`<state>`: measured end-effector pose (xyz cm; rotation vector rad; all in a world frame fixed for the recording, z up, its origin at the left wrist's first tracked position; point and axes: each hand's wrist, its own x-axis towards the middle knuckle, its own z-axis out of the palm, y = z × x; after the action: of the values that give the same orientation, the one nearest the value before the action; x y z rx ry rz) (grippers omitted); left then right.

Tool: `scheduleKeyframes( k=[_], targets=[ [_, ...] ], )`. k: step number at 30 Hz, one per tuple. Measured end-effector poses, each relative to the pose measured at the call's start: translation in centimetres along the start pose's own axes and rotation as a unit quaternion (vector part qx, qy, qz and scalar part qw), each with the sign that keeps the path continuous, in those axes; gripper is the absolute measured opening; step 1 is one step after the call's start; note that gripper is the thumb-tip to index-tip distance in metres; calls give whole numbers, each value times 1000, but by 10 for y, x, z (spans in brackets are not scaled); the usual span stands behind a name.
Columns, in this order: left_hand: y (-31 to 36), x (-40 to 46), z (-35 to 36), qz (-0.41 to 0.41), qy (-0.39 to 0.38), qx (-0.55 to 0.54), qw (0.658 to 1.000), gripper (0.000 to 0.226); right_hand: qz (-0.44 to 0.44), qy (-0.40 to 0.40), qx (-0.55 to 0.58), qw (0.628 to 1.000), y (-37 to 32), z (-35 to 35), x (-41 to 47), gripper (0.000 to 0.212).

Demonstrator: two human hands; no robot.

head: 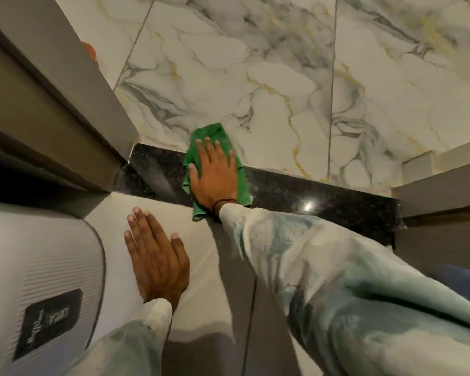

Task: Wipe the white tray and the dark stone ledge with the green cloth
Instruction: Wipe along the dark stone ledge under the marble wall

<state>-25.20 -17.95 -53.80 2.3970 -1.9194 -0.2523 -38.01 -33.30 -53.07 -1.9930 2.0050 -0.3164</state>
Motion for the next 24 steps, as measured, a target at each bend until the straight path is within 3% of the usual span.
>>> scheduleKeyframes(
  k=[4, 9, 11, 13, 15, 19, 23, 24],
  targets=[
    [-2, 4, 1, -2, -15, 13, 1000, 74, -147, -58, -40, 987, -62, 24, 12, 65],
    [0, 3, -3, 1, -17, 0, 1000, 74, -255, -62, -47, 964, 14, -7, -14, 59],
    [0, 2, -6, 5, -12, -9, 1000, 73, -188, -30, -20, 982, 60, -26, -36, 57],
    [1, 0, -9, 7, -16, -10, 1000, 73, -50, 29, 23, 998, 108, -45, -60, 54],
    [3, 0, -12, -1, -18, -4, 1000, 73, 105, 104, 44, 988, 154, -62, -87, 52],
    [3, 1, -12, -1, -12, -11, 1000, 72, 342, 209, 57, 914, 199, -81, -121, 52],
    [3, 2, -11, 0, -18, -5, 1000, 72, 478, 271, 98, 830, 160, -71, -109, 52],
    [5, 0, -13, 1, -26, -1, 1000, 72, 485, 279, 100, 823, 142, -68, -104, 52]
  ],
)
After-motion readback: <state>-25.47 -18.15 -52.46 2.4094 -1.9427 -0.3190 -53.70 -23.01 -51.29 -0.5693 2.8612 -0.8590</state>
